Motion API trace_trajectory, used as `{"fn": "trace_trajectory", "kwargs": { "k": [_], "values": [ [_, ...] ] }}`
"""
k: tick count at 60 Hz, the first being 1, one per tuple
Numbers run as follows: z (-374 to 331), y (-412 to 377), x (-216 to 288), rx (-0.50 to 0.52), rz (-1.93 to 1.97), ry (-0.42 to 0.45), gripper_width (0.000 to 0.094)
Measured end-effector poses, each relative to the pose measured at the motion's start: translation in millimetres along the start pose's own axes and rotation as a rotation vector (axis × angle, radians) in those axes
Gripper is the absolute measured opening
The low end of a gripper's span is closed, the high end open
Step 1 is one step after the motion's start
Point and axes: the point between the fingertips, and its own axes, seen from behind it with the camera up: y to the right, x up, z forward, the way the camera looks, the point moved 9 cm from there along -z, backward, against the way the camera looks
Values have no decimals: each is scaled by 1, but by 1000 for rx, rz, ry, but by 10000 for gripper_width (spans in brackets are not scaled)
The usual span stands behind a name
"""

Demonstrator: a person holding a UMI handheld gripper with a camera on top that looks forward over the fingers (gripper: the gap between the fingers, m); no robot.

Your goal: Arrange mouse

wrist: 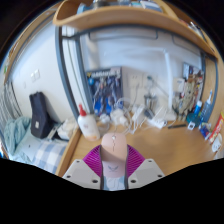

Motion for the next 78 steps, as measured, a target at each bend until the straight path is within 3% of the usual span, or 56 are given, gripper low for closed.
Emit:
{"fn": "trace_trajectory", "kwargs": {
  "k": [11,19,22,35,36,37,40,41,43,60,78],
  "values": [
    [49,-32,-107,-8,-44,-218,268],
    [60,-42,-148,-9,-62,-296,298],
    [60,-43,-149,-20,-75,-273,297],
    [61,-46,-145,-6,-34,-349,450],
    [60,-46,-145,3,-25,-359,497],
    [58,-46,-143,9,-15,-363,607],
    [51,-42,-130,15,1,-341,743],
    [45,-42,-125,15,3,-330,836],
    [37,-38,-114,18,0,-308,881],
    [-81,39,-9,6,7,-134,860],
    [-203,157,48,-82,27,17,857]
  ]
}}
